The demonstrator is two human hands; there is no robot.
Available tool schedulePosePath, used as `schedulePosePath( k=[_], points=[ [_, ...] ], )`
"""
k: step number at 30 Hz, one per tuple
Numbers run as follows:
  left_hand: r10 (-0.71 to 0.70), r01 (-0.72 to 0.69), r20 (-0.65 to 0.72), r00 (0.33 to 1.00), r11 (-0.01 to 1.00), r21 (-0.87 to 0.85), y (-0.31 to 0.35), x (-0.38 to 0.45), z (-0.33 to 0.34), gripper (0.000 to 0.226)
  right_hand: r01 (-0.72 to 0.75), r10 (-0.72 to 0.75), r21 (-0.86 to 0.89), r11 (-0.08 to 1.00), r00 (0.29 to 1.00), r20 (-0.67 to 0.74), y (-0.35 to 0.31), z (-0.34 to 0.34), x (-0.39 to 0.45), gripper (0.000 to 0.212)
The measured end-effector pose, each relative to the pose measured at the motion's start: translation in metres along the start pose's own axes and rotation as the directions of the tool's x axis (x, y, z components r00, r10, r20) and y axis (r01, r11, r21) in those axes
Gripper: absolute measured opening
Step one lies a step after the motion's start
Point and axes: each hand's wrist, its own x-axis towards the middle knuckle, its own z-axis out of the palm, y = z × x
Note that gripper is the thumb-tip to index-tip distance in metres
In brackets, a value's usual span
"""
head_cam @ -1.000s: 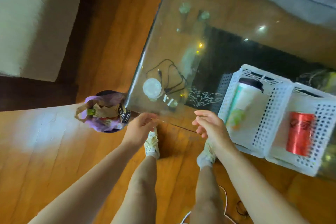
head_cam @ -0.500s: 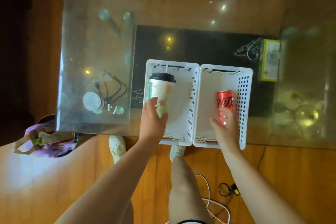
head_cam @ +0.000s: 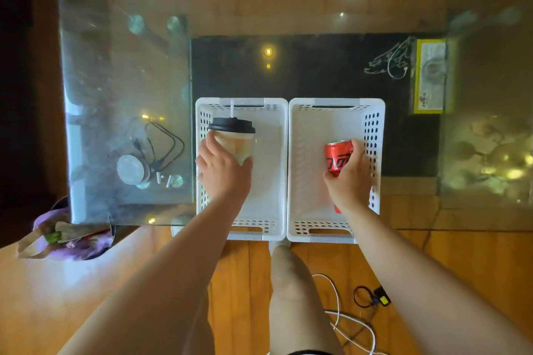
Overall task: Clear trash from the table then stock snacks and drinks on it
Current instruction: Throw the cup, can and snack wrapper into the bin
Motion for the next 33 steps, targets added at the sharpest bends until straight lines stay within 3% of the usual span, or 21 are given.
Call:
schedulePosePath(
  k=[7,14,19,24,27,30,33],
  points=[
    [-0.009,0.011,0.014,1.0,0.989,-0.15,0.002,0.013,-0.002,0.088,0.018,-0.024,0.091,0.996,0.998,0.061,0.002,0.0,-0.002,0.082],
    [0.077,-0.076,0.088,0.993,0.997,-0.018,0.004,0.018,-0.013,0.103,0.055,-0.075,0.225,0.973,0.994,0.082,-0.008,-0.023,-0.017,0.083],
    [0.127,-0.105,0.068,0.99,0.958,-0.265,-0.002,-0.001,-0.041,0.103,0.08,-0.107,0.339,0.937,0.992,0.064,-0.03,-0.041,-0.038,0.088],
    [0.197,-0.182,-0.03,0.98,0.821,-0.541,-0.038,-0.034,-0.098,0.104,0.114,-0.169,0.406,0.907,0.98,0.103,-0.066,-0.047,-0.075,0.097],
    [0.213,-0.229,-0.1,0.972,0.759,-0.61,-0.076,-0.047,-0.133,0.103,0.147,-0.215,0.366,0.919,0.965,0.152,-0.096,-0.036,-0.101,0.1],
    [0.147,-0.223,-0.169,0.975,0.71,-0.668,-0.126,-0.054,-0.166,0.085,0.207,-0.281,0.328,0.922,0.939,0.197,-0.13,-0.015,-0.131,0.099],
    [0.031,-0.165,-0.196,0.98,0.671,-0.723,-0.187,-0.057,-0.197,0.081,0.246,-0.346,0.361,0.9,0.906,0.246,-0.167,0.013,-0.169,0.094]
  ],
)
